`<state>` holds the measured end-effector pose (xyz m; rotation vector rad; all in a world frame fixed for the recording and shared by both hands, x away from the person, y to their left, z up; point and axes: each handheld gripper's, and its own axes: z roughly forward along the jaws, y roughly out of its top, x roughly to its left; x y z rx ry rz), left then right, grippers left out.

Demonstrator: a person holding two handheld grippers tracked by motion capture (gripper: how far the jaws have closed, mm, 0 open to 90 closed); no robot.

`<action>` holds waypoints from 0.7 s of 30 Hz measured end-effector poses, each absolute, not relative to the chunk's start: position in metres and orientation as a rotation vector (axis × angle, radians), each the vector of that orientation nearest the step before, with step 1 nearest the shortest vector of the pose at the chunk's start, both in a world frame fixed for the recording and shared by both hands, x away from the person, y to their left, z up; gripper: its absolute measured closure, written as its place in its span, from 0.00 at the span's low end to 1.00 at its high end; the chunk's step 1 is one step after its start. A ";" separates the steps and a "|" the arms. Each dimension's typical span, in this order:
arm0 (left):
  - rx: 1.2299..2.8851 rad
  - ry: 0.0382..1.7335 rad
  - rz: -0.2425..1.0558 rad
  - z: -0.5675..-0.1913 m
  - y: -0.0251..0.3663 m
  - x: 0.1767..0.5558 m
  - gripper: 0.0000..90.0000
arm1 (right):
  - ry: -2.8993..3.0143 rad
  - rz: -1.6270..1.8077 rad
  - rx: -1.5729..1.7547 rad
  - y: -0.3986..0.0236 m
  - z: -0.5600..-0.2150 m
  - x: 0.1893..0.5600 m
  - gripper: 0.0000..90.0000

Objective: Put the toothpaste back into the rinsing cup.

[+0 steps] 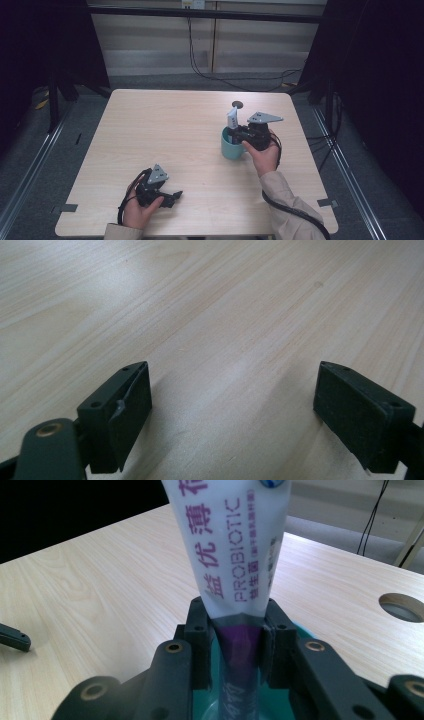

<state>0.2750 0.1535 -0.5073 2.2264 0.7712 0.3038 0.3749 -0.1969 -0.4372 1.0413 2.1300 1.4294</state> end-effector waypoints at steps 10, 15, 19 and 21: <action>2.226 0.771 0.304 -0.507 0.154 0.275 0.17 | 2.156 1.451 1.017 -0.189 -0.440 0.374 0.75; 2.226 0.771 0.304 -0.507 0.154 0.275 0.17 | 2.159 1.460 1.030 -0.187 -0.442 0.375 0.71; 2.226 0.771 0.304 -0.507 0.154 0.275 0.17 | 2.167 1.465 1.030 -0.188 -0.442 0.375 0.71; 2.225 0.772 0.304 -0.507 0.153 0.275 0.17 | 2.175 1.472 1.023 -0.188 -0.442 0.375 0.71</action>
